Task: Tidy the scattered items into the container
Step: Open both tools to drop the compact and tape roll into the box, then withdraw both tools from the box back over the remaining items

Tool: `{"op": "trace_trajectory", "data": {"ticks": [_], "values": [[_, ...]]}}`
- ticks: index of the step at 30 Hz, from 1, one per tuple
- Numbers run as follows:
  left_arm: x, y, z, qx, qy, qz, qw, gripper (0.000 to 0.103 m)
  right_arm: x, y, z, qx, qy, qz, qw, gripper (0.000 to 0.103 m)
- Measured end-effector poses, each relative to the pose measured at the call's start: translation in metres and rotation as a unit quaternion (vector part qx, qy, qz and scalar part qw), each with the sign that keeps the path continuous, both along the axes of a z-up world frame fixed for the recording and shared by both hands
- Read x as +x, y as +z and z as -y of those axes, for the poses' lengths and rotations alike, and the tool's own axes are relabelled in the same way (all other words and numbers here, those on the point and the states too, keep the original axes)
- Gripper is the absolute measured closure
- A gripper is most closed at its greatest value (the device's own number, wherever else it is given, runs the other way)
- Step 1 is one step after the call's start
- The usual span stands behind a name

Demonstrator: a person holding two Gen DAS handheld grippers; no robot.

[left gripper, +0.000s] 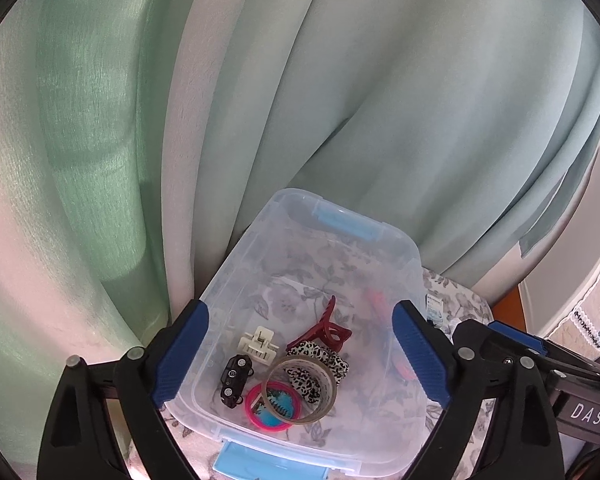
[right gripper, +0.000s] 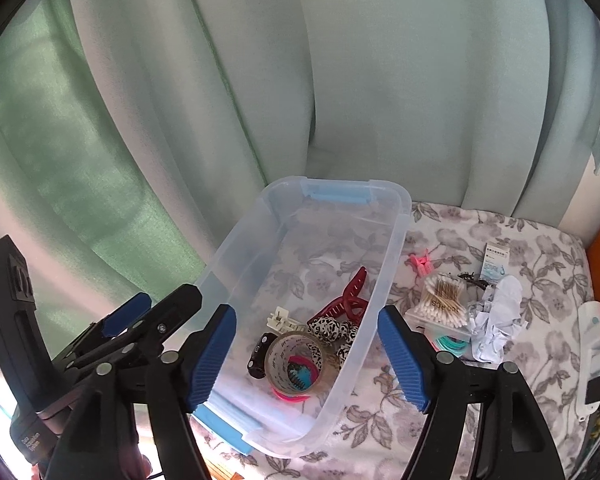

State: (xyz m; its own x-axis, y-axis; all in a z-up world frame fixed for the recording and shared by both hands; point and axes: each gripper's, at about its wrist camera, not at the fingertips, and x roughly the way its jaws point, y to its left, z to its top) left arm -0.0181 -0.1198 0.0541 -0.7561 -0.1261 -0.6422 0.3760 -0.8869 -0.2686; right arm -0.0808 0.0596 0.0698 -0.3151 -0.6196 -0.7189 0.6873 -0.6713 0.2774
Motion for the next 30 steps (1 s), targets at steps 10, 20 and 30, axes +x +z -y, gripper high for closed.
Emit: {"op": "trace_trajectory", "data": {"ticks": [10,20,30], "values": [[0.000,0.007,-0.013,-0.022,-0.003,-0.007,0.9997,0.002,-0.001,0.001,-0.017,-0.013,-0.010,-0.001,1.000,0.020],[0.005,0.024,-0.036,-0.055,-0.012,-0.018,0.9983,0.002,-0.003,0.008,-0.042,-0.033,-0.028,0.000,0.999,0.017],[0.000,0.032,-0.059,-0.070,-0.027,-0.020,0.9970,0.002,-0.005,0.013,-0.070,-0.051,-0.046,0.000,0.998,0.016]]}}
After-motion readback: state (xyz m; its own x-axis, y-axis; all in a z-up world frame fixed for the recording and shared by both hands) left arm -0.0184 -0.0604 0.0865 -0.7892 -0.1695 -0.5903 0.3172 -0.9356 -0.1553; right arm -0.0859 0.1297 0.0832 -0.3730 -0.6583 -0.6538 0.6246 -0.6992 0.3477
